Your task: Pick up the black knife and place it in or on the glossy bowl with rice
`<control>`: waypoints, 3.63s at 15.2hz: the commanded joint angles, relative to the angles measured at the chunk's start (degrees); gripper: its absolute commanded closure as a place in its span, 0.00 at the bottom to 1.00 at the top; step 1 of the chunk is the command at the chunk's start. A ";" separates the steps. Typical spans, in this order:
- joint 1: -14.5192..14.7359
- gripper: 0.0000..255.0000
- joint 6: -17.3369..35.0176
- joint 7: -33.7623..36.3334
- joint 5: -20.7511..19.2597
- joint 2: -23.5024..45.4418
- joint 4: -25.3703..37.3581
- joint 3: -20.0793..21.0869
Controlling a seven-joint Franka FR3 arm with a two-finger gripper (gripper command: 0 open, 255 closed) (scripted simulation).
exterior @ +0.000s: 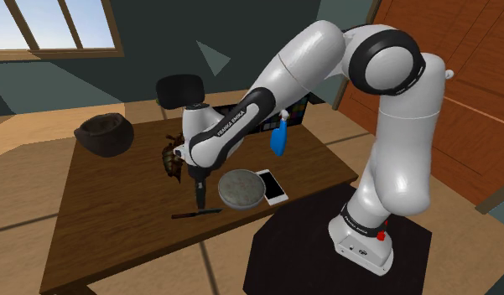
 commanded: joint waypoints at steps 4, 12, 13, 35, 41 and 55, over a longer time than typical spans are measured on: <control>0.80 0.00 3.10 -0.83 -0.01 4.21 1.32 0.68; 1.16 0.00 5.33 -0.88 0.06 6.47 1.39 0.78; 1.16 0.00 5.33 -0.88 0.06 6.47 1.39 0.78; 0.95 1.00 -0.12 0.15 -0.08 0.61 1.04 0.82; 0.80 1.00 -3.97 0.84 -0.19 -2.96 1.37 0.83; 0.44 1.00 -13.43 2.42 -0.50 -10.04 3.88 0.78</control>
